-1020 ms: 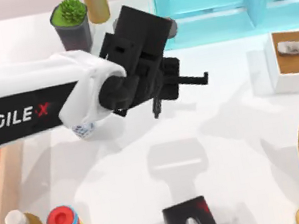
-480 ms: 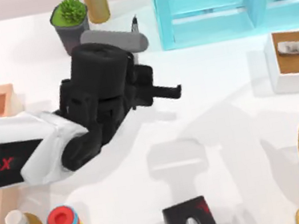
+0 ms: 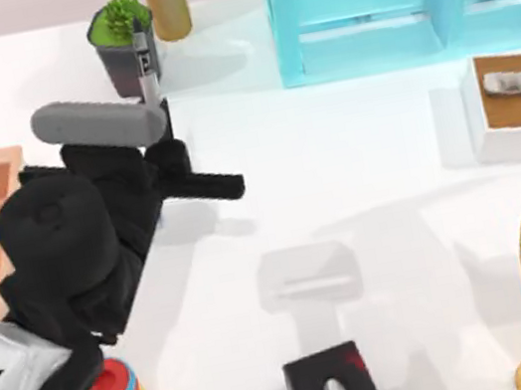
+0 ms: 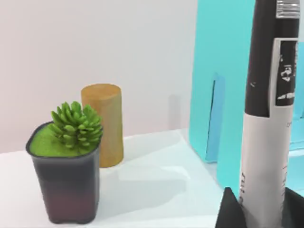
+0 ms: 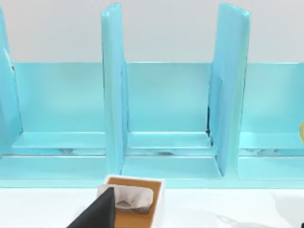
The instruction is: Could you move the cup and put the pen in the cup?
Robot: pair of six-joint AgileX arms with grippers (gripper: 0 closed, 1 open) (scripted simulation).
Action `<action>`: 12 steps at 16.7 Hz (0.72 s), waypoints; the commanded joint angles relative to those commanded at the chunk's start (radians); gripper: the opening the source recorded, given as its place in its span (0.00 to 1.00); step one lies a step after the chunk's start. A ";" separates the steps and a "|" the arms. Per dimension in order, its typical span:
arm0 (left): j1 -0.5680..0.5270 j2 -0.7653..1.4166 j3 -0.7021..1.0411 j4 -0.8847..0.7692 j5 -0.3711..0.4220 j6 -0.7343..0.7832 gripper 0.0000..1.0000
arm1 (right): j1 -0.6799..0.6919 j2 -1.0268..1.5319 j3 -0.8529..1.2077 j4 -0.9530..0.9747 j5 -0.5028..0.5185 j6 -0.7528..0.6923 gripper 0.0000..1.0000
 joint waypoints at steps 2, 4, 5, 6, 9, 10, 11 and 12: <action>0.024 -0.060 -0.083 0.118 -0.011 0.036 0.00 | 0.000 0.000 0.000 0.000 0.000 0.000 1.00; 0.049 -0.110 -0.136 0.198 -0.020 0.065 0.00 | 0.000 0.000 0.000 0.000 0.000 0.000 1.00; 0.060 -0.128 -0.154 0.226 -0.025 0.076 0.00 | 0.000 0.000 0.000 0.000 0.000 0.000 1.00; 0.067 -0.138 -0.164 0.241 -0.028 0.082 0.00 | 0.000 0.000 0.000 0.000 0.000 0.000 1.00; 0.069 -0.142 -0.167 0.246 -0.029 0.084 0.00 | 0.000 0.000 0.000 0.000 0.000 0.000 1.00; 0.069 -0.142 -0.167 0.246 -0.029 0.084 0.00 | 0.000 0.000 0.000 0.000 0.000 0.000 1.00; 0.069 -0.142 -0.167 0.246 -0.029 0.084 0.00 | 0.000 0.000 0.000 0.000 0.000 0.000 1.00; 0.065 -0.138 -0.164 0.244 -0.029 0.085 0.00 | 0.000 0.000 0.000 0.000 0.000 0.000 1.00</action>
